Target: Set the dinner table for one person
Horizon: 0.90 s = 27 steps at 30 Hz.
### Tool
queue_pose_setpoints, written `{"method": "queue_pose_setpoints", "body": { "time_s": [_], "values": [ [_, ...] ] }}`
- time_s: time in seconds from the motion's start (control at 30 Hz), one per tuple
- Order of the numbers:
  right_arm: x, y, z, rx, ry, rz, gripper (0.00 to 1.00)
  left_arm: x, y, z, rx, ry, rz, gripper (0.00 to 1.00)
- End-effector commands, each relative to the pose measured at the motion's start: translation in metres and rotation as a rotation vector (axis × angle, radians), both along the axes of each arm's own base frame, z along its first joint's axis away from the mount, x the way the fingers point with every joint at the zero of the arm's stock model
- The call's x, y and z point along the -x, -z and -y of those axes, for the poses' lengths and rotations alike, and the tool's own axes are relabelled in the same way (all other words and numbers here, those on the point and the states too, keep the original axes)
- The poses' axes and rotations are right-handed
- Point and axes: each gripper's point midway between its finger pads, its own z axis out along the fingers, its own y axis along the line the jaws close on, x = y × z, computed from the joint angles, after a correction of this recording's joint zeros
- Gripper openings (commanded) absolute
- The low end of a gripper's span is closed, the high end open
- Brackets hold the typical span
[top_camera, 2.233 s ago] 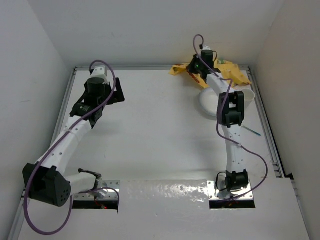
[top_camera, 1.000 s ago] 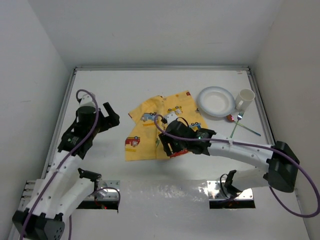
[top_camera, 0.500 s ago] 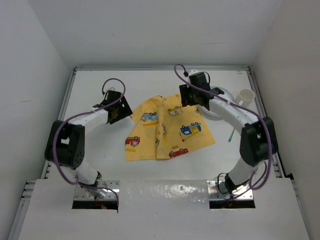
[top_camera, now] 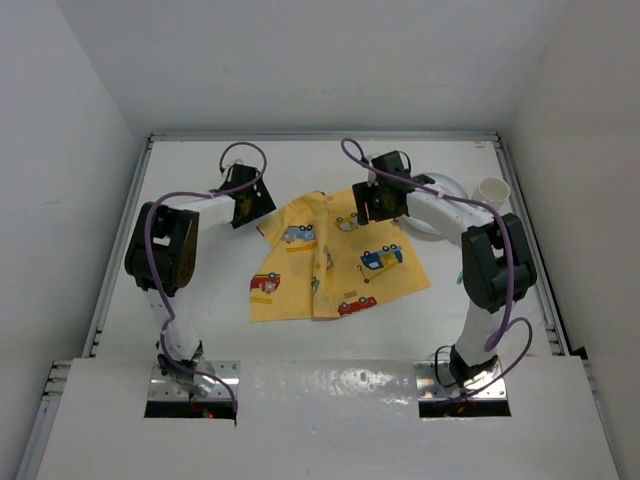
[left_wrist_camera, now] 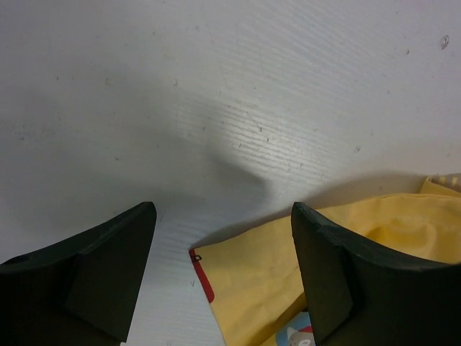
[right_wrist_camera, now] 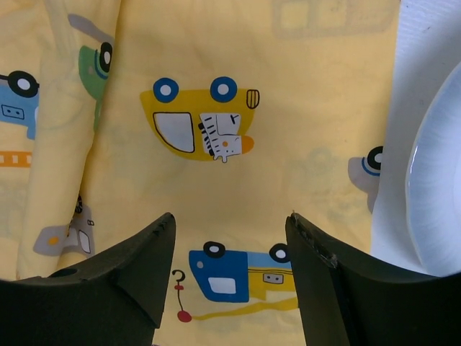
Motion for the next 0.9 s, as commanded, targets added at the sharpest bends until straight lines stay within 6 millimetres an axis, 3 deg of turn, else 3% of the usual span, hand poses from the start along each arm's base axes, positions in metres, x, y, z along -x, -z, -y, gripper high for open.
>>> {"method": "queue_pose_setpoints", "body": {
  "time_s": [0.0, 0.2, 0.4, 0.6, 0.8, 0.83, 0.87],
  "values": [
    [0.000, -0.006, -0.004, -0.017, -0.010, 0.002, 0.62, 0.001, 0.015, 0.002, -0.034, 0.012, -0.044, 0.74],
    [0.013, 0.002, 0.002, -0.002, -0.001, -0.029, 0.64, 0.023, 0.012, 0.004, -0.106, 0.038, -0.094, 0.74],
    [0.031, 0.011, 0.006, -0.017, 0.016, -0.058, 0.65, 0.052, 0.020, 0.005, -0.199, 0.087, -0.180, 0.71],
    [0.042, 0.017, 0.008, -0.028, 0.021, -0.071, 0.65, 0.071, 0.043, 0.009, -0.220, 0.120, -0.265, 0.66],
    [0.045, 0.022, 0.013, -0.014, 0.027, -0.067, 0.65, 0.060, 0.044, 0.012, -0.221, 0.119, -0.247, 0.34],
    [0.045, 0.022, 0.015, -0.006, 0.033, -0.063, 0.66, 0.059, 0.045, 0.012, -0.229, 0.127, -0.256, 0.20],
    [0.046, 0.024, 0.016, 0.001, 0.034, -0.067, 0.65, 0.057, 0.045, 0.013, -0.231, 0.133, -0.255, 0.14]
  ]
}}
